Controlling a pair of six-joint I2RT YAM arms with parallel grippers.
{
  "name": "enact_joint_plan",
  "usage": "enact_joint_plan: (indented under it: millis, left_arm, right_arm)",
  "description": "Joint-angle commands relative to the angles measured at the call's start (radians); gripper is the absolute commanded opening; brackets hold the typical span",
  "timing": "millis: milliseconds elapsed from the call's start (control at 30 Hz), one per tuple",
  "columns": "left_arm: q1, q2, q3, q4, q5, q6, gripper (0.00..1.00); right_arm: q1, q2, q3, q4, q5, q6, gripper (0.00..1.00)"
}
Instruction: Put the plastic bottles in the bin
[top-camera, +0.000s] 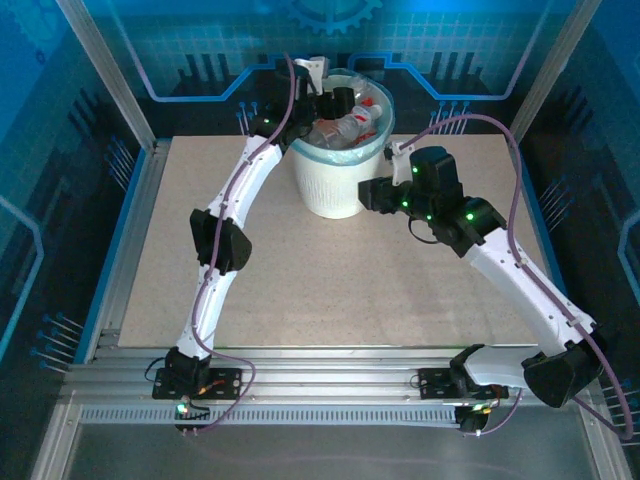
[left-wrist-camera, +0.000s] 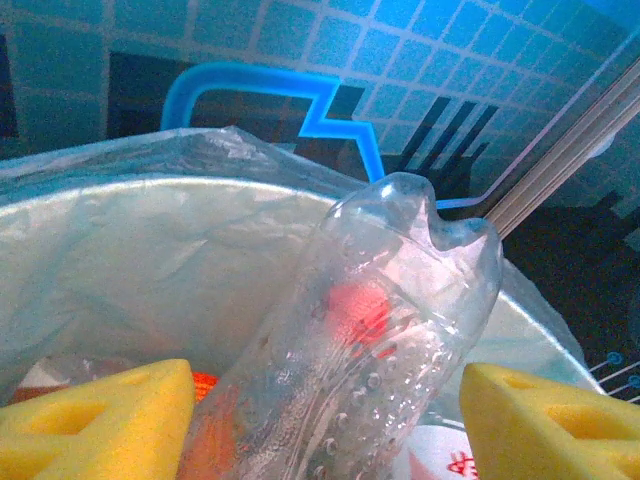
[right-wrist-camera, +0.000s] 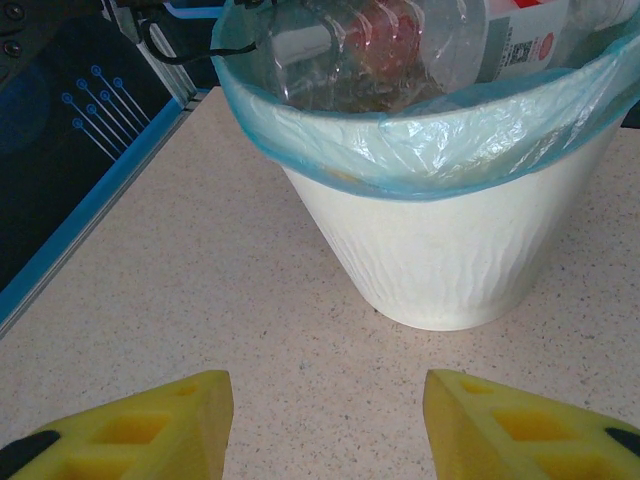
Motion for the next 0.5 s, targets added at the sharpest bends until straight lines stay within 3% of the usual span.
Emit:
enact_joint_plan:
  millis: [0, 467]
  left_arm:
    - [-0.006, -0.015, -0.004, -0.057, -0.029, 0.037, 0.71]
    - [0.002, 0.026, 0.028, -0.168, -0.117, 0.073, 0.67]
  right_arm:
    - [-0.01, -0.008, -0.002, -0.01, -0.004, 0.013, 0.54]
    - [-0.01, 0.001, 0.011, -0.015, -0.013, 0.031, 0.54]
